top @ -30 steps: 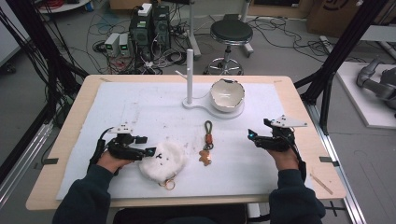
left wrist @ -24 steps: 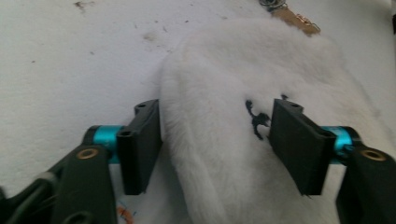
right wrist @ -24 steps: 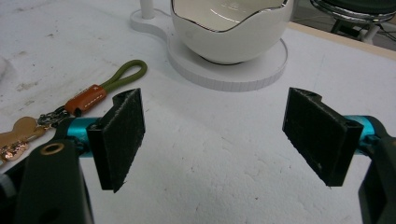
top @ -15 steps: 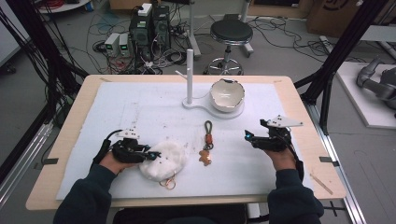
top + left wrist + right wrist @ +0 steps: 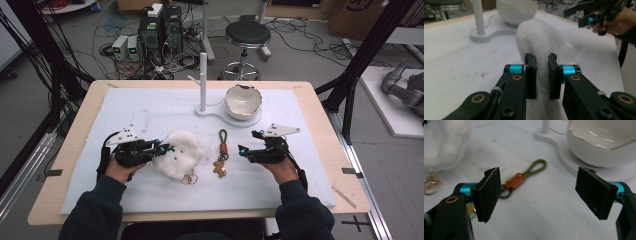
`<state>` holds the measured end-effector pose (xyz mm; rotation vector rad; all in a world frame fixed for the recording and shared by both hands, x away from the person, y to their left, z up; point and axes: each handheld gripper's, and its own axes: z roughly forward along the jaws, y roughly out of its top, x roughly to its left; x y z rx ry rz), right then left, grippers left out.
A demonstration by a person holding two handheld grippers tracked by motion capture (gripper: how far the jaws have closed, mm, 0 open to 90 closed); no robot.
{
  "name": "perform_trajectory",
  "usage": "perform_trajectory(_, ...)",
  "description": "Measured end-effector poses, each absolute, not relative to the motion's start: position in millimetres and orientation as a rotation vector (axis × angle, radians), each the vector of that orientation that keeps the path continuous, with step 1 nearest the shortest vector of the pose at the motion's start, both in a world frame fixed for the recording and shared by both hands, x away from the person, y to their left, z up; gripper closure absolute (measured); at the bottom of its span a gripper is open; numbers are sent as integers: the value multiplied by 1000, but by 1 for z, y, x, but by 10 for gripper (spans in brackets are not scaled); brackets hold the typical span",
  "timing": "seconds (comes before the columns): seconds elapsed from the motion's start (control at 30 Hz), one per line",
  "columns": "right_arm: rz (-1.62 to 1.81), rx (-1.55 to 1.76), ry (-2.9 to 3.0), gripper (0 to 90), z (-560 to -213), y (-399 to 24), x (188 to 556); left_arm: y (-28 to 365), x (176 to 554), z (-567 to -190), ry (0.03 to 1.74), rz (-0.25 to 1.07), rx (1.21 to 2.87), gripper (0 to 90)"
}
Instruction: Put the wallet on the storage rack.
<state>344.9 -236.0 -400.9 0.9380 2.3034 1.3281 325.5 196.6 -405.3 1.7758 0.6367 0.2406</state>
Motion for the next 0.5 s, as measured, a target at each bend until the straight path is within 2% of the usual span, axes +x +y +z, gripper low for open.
perform_trajectory(0.2, 1493, 848, 2404, 216, -401, -203, 348, 188, 323, -400, 592, 273, 1752, 800)
perform_trajectory(0.43, 1500, 731, 2512, 218, -405, -171, 344, 178, 321, -398, 546, 257, 1752, 799)
perform_trajectory(0.47, 1503, 728, 2524, 229, -405, -168, 344, 176, 321, -397, 539, 257, 1755, 799)
perform_trajectory(0.5, 1517, 670, 2554, 313, -406, -160, 344, 175, 321, -397, 535, 254, 1753, 798)
